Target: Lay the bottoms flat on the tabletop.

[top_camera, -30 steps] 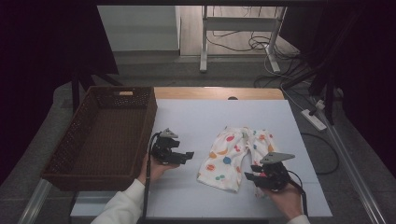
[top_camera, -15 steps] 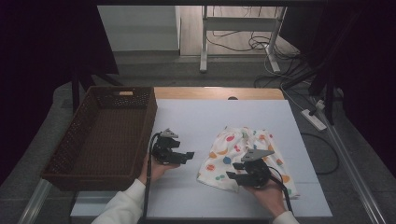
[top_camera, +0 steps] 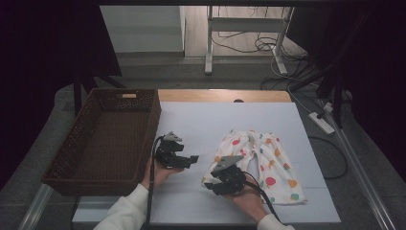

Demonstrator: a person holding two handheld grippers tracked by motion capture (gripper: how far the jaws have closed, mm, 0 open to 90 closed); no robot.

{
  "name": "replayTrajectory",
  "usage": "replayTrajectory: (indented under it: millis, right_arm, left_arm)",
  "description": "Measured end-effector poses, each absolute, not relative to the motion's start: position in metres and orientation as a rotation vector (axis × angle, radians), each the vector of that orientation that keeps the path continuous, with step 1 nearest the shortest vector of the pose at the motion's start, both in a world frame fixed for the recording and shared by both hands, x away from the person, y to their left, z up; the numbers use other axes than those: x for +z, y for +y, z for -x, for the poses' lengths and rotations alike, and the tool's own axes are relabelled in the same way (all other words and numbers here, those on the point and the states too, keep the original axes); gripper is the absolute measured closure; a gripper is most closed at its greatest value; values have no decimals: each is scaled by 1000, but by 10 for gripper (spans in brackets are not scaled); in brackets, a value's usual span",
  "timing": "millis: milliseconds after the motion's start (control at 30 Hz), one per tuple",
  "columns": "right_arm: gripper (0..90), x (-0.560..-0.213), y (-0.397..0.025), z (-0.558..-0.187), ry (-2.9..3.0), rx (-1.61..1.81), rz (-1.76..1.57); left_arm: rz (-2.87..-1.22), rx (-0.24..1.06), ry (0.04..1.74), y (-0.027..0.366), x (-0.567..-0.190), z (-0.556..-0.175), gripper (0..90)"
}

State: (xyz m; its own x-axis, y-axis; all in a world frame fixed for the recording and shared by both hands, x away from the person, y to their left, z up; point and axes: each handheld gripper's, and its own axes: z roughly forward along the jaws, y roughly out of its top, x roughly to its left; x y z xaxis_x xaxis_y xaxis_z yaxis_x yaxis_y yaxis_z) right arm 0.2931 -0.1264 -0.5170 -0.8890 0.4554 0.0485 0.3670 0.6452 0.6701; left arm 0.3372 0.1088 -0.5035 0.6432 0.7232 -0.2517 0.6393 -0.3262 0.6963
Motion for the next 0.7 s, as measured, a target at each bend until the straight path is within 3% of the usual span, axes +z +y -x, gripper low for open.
replayTrajectory:
  millis: [400,467,633,700]
  right_arm:
    - [501,-529,-104,-297,2739,936,-648]
    - [560,-529,-103,-297,2732,932,-642]
    - [815,-528,-102,-295,2743,938,-597]
    - [860,-528,-102,-295,2741,928,-585]
  left_arm:
    - [-2052,135,1065,110,-504,-337,185]
    - [-2052,135,1065,111,-504,-337,185]
    - [-2052,137,1066,111,-503,-337,185]
    - [-2052,136,1066,111,-503,-337,185]
